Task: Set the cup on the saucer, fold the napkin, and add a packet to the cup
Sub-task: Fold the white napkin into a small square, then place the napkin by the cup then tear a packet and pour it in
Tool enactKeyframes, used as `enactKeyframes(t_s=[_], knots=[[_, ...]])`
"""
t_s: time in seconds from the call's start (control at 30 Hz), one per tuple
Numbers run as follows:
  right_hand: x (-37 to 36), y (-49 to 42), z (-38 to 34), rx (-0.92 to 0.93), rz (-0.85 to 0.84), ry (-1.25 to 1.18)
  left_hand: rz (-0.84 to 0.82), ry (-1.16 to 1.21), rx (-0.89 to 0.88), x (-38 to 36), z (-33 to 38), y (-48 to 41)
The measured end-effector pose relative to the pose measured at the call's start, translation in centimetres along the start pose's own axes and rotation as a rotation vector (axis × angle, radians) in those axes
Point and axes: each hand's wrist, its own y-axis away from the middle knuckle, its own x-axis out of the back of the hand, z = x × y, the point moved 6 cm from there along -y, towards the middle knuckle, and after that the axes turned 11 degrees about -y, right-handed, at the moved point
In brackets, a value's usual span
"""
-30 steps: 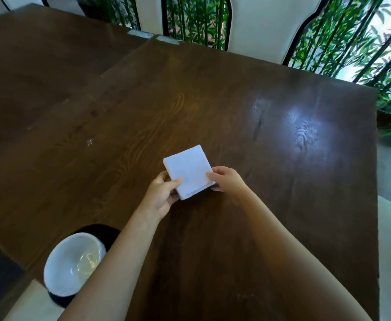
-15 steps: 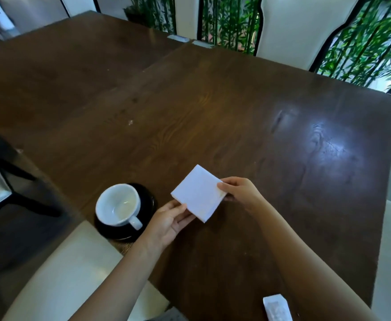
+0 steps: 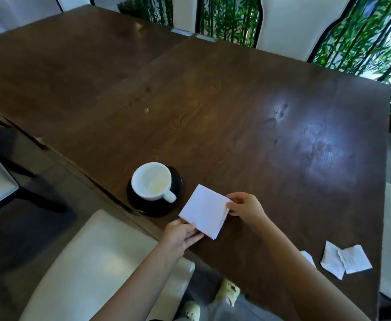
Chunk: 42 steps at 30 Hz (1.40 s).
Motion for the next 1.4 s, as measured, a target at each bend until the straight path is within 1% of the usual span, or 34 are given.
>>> enactKeyframes(t_s=[0.13, 0.23, 0.33, 0.6, 0.73, 0.8, 0.83, 0.93, 0.97, 1.0, 1.07, 1.13, 1.2, 1.4], knots=[[0.1, 1.6, 0.5, 0.056, 0.146, 0.158, -0.044, -0.057, 0.073, 0.3, -0.8, 0.2], [0.5, 2.4, 0.3, 0.08, 0.22, 0.186, -0.089, -0.125, 0.124, 0.1, -1.0, 0.1], [1.2, 3.1, 0.3, 0.064, 0.268, 0.186, -0.103, -0.181, 0.151, -0.3, -1.1, 0.1], [3.0, 5.0, 2.0, 0.018, 0.363, 0.1, -0.115, -0.341, 0.098, -1.8, -1.2, 0.4], [3.3, 5.7, 2.3, 0.019, 0.376, 0.081, -0.095, -0.603, 0.069, -2.0, -0.8, 0.7], [3.4, 6.2, 2.1, 0.033, 0.369, 0.116, -0.011, -0.749, -0.001, -1.2, -0.2, 1.0], [3.5, 6.6, 2.0, 0.038, 0.376, 0.147, 0.059, -0.84, -0.093, -0.7, 0.4, 1.1], [3.4, 8.5, 2.1, 0.074, 0.446, 0.246, 0.266, -1.192, -0.562, -0.3, 2.6, 2.0], [3.1, 9.4, 2.4, 0.1, 0.46, 0.273, 0.293, -1.245, -0.698, -0.5, 2.9, 2.3], [2.4, 10.3, 2.8, 0.12, 0.458, 0.294, 0.291, -1.27, -0.791, -0.9, 2.9, 2.3], [0.7, 11.7, 3.7, 0.121, 0.411, 0.323, 0.241, -1.301, -0.853, -1.9, 2.4, 2.0], [-0.9, 12.6, 4.3, 0.097, 0.348, 0.306, 0.207, -1.315, -0.857, -2.4, 1.5, 1.7], [-1.8, 12.8, 4.3, 0.108, 0.314, 0.263, 0.213, -1.288, -0.856, -2.4, 0.8, 1.6], [-1.7, 12.5, 4.0, 0.119, 0.313, 0.259, 0.237, -1.227, -0.878, -2.2, 0.0, 1.8]])
